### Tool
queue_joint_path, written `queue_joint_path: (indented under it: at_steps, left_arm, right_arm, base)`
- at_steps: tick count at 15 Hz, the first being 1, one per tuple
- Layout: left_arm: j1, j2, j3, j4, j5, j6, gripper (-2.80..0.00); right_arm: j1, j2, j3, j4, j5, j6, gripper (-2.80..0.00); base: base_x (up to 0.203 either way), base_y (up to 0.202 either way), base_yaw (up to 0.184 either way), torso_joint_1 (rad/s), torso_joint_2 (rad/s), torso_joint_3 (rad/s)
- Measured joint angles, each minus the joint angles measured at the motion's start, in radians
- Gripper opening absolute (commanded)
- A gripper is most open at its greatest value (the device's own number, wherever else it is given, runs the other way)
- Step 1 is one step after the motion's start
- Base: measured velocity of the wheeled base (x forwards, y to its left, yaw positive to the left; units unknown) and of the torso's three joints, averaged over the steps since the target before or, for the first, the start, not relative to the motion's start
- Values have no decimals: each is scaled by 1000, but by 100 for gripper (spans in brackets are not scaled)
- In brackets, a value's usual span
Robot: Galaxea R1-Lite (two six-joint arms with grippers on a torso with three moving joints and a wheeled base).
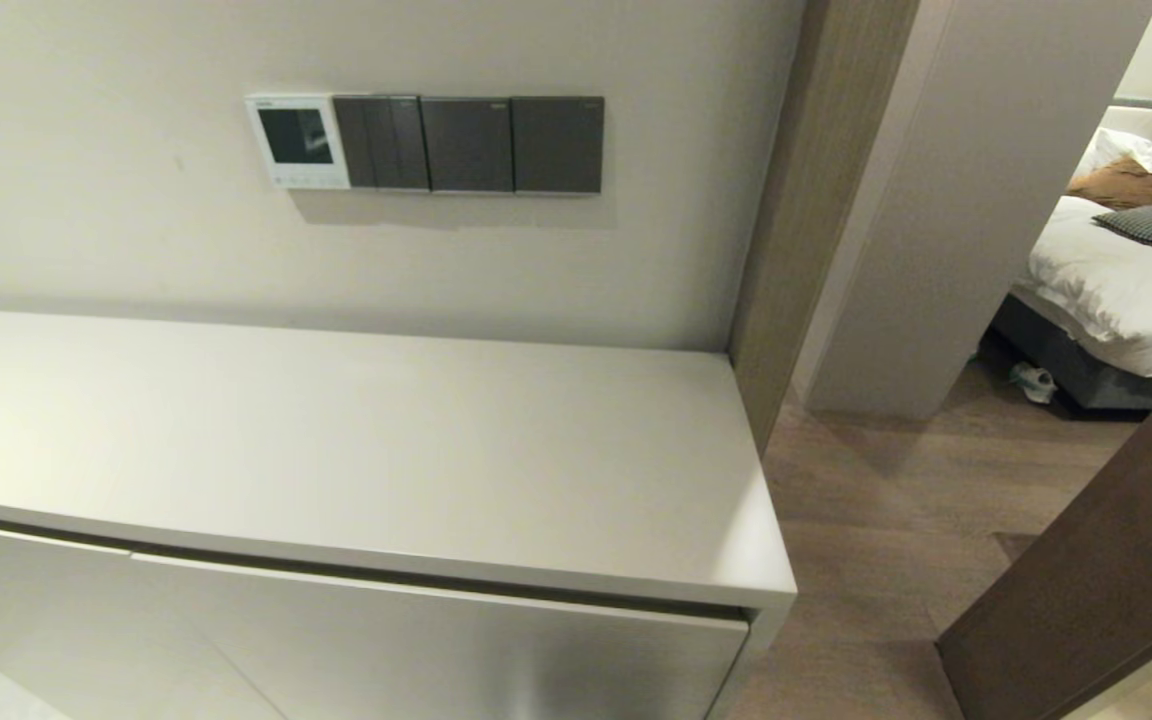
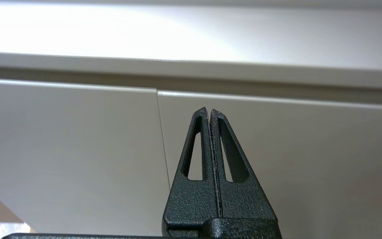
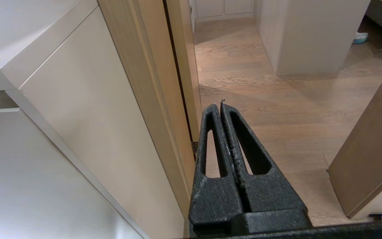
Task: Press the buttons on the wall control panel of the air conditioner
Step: Turn on the central air conditioner
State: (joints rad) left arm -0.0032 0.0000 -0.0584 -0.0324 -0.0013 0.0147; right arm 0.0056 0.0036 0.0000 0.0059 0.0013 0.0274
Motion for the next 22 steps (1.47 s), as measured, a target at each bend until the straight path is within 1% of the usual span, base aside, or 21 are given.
queue_joint_path:
  at_steps: [3, 6, 9, 12, 17, 20, 22]
  left_arm:
    - [0, 36, -103, 14, -16, 1, -280]
    - [-4, 160, -219, -14, -24, -4, -280]
    - [-8, 360, -367, -85, -25, -21, -280]
    - [-10, 596, -544, -138, -24, -56, -280]
    - [-11, 973, -833, -180, -23, -117, -280]
    - [-37, 1142, -944, -220, -23, -131, -280]
    - [-68, 1233, -984, -236, -21, -135, -280]
  right_arm:
    - [0, 0, 0, 0, 0, 0, -280]
    - [0, 0, 0, 0, 0, 0, -280]
    - [0, 0, 0, 0, 0, 0, -280]
    - [0, 0, 0, 0, 0, 0, -280]
    - [0, 0, 0, 0, 0, 0, -280]
    - [0, 0, 0, 0, 0, 0, -280]
    - [0, 0, 0, 0, 0, 0, -280]
  base:
    - [0, 0, 0, 0, 0, 0]
    - [0, 0, 0, 0, 0, 0]
    - [0, 0, 0, 0, 0, 0]
    - [0, 0, 0, 0, 0, 0]
    - [0, 0, 0, 0, 0, 0]
    - [0, 0, 0, 0, 0, 0]
    - [0, 0, 0, 0, 0, 0]
